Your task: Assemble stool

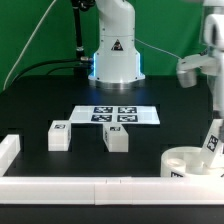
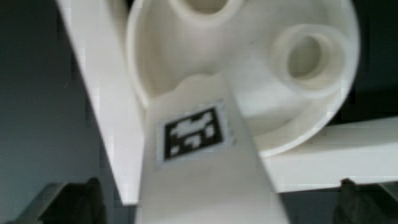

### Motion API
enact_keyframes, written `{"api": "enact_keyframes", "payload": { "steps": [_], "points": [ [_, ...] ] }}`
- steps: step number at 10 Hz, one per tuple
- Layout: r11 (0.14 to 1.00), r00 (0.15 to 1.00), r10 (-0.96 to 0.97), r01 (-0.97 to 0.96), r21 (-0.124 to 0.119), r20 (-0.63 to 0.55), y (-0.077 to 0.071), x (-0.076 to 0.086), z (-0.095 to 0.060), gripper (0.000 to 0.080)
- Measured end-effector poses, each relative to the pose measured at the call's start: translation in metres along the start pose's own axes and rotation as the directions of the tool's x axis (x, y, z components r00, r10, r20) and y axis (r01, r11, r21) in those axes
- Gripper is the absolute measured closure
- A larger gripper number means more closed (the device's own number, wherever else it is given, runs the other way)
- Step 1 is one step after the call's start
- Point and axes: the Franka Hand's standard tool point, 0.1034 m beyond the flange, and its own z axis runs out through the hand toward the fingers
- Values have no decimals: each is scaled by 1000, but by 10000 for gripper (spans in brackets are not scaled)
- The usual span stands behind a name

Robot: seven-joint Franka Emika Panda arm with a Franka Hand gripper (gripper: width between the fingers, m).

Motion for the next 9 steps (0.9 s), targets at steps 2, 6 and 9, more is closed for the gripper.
{"api": "enact_keyframes", "payload": {
  "steps": [2, 6, 9],
  "points": [
    [991, 991, -132, 132, 4, 17, -2, 1, 6, 150],
    [999, 999, -48, 48, 3, 18, -2, 0, 7, 426],
    [983, 983, 184, -184, 0, 17, -3, 0, 7, 465]
  ]
}}
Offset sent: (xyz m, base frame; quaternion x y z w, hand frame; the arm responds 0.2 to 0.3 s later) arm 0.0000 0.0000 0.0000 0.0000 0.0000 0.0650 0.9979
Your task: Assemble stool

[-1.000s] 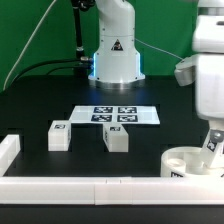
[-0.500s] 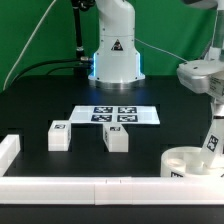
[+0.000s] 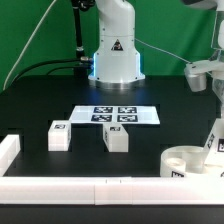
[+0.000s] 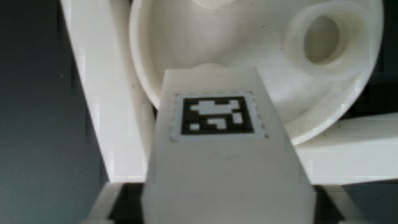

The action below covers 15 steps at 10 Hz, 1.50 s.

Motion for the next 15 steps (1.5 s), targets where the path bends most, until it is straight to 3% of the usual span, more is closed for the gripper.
{"api": "enact_keyframes", "payload": {
  "steps": [3, 5, 7, 12, 15],
  "points": [
    [916, 916, 401, -401, 10, -31, 7, -1, 1, 465],
    [728, 728, 685, -683, 59, -19, 5, 0, 2, 465],
    [554, 559, 829, -825, 109, 22, 7, -3, 3, 463],
    [228, 234, 971, -969, 93, 56, 9, -7, 4, 463],
    [-353, -349, 935, -932, 83, 61, 8, -17, 5, 463]
  ]
}}
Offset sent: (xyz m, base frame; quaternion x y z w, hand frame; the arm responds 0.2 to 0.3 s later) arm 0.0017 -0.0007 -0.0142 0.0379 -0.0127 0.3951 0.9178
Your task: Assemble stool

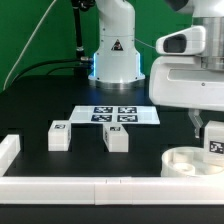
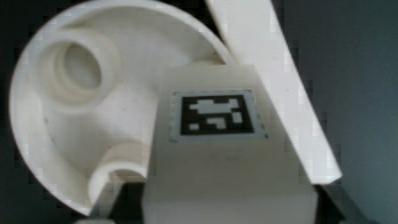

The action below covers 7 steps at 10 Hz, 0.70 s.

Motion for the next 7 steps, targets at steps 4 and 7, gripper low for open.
{"api": "enact_keyframes", "payload": {
  "steps": [4, 7],
  "points": [
    [938, 938, 344, -345, 41, 44, 6, 5, 0, 463],
    [870, 870, 490, -492, 34, 55, 8, 6, 1, 463]
  ]
}}
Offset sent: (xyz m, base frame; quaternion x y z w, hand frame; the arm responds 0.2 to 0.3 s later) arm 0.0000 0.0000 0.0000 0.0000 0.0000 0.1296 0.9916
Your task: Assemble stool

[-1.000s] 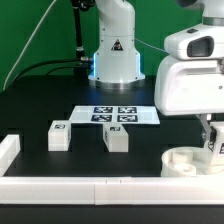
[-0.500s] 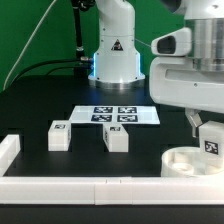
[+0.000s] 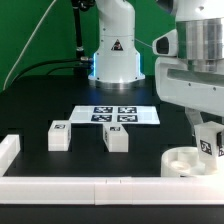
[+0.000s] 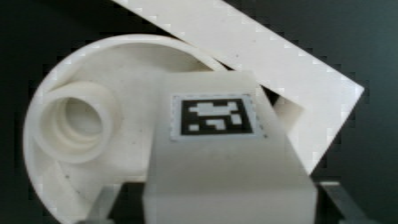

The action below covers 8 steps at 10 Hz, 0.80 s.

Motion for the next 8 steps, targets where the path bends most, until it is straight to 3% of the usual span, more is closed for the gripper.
{"api": "enact_keyframes", "payload": {
  "steps": [3, 4, 5, 8],
  "points": [
    [879, 879, 476, -476, 15, 15, 4, -4, 1, 463],
    [712, 712, 701, -702, 29, 42, 4, -8, 1, 463],
    [607, 610, 789, -792, 60, 78, 2, -8, 0, 463],
    [559, 563, 821, -827, 68, 99, 3, -9, 0, 463]
  ]
}}
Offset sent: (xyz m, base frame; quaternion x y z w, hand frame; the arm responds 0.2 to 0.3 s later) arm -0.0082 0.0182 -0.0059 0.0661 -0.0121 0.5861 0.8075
